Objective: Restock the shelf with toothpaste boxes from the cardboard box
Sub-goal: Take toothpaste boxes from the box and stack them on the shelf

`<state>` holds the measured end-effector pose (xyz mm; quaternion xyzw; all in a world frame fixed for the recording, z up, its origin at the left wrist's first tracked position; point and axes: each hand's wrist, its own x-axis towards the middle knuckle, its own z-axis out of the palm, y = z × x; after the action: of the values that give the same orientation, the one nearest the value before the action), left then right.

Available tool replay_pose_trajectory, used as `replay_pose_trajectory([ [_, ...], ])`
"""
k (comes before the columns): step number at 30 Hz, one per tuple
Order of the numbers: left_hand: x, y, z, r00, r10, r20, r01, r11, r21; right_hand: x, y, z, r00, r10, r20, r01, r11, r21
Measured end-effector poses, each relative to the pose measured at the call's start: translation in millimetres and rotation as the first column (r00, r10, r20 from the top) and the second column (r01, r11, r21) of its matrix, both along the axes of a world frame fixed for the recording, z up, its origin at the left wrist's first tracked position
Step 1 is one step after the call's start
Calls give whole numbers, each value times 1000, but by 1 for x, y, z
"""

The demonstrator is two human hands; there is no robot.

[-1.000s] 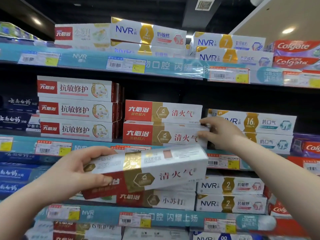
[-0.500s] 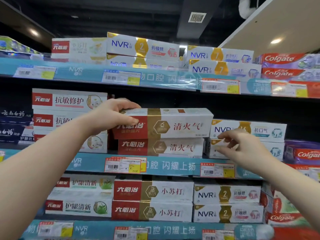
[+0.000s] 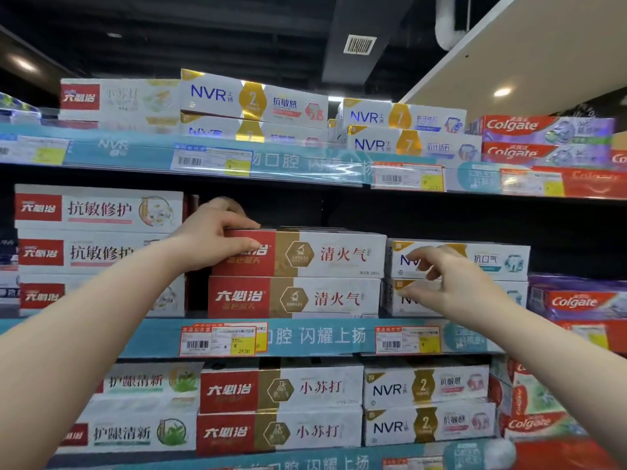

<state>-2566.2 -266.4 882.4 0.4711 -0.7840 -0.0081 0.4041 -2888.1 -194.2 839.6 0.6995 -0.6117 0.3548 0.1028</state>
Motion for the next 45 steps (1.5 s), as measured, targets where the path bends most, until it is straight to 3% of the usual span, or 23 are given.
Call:
replay_pose_trajectory([
  [5,-4,5,-15,990,143,18,-137,973,-187,7,-9,-3,1000,8,-15,-8,1000,-6],
  [8,-6,19,-34,976,176,-128,-203,947,-251,9,-14,-4,1000,5,-6,-6,1000,-6],
  [13,-5,34,-68,919,208,-334,-236,971,-46,21,-22,-7,998,-23,52,19,997,77],
  [18,-2,33,-75,905,319,-283,-310,948,78,36,-28,-9,998,-63,16,60,987,151],
  [27,0,28,-71,894,354,-274,-350,934,65,52,-39,-24,994,-76,76,74,997,31],
  [45,0,34,-79,910,251,-329,-247,967,55,48,-40,-29,995,-3,98,1,1000,26],
])
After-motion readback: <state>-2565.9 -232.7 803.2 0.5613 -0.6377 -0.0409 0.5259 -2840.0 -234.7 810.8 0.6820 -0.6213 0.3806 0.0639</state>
